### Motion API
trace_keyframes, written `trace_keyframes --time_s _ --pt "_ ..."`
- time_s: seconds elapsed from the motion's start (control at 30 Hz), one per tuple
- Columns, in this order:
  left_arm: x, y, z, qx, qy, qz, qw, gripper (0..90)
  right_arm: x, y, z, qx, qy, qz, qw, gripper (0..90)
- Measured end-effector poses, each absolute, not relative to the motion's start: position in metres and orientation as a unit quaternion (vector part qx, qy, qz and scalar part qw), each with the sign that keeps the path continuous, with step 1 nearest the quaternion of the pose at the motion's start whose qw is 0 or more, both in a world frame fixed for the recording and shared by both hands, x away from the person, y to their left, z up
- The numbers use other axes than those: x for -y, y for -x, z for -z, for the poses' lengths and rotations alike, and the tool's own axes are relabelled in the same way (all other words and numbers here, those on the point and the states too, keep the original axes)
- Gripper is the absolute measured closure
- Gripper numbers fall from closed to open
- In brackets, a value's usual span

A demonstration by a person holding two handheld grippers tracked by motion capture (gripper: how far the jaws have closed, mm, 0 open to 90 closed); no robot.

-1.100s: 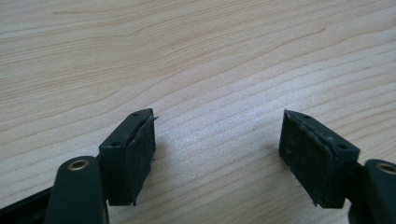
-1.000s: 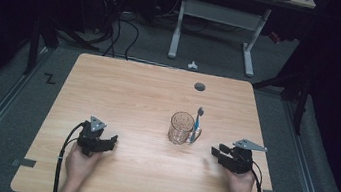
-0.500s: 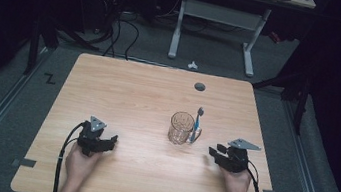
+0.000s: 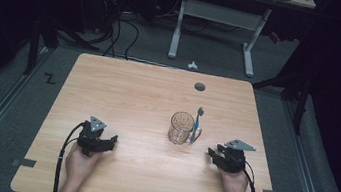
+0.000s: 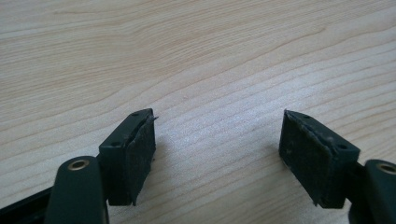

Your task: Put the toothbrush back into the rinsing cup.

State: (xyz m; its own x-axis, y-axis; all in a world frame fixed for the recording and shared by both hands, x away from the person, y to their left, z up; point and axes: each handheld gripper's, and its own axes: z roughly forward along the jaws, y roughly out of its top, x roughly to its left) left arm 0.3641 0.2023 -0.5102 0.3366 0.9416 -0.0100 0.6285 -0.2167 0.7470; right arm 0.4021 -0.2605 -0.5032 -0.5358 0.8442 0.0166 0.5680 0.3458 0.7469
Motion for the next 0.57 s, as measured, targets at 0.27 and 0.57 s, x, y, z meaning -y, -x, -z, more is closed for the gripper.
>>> trace_keyframes --time_s 0.27,0.57 --pt "-0.2024 -0.3640 0.5102 -0.527 -0.745 -0.232 0.337 27.6 0.2562 -0.4005 0.5038 -0.804 -0.435 -0.343 0.217 46.0" --pt "-0.2024 -0.3641 0.5102 -0.527 -0.744 -0.232 0.338 27.6 0.2582 -0.4026 0.5040 -0.799 -0.448 -0.344 0.206 41.9"
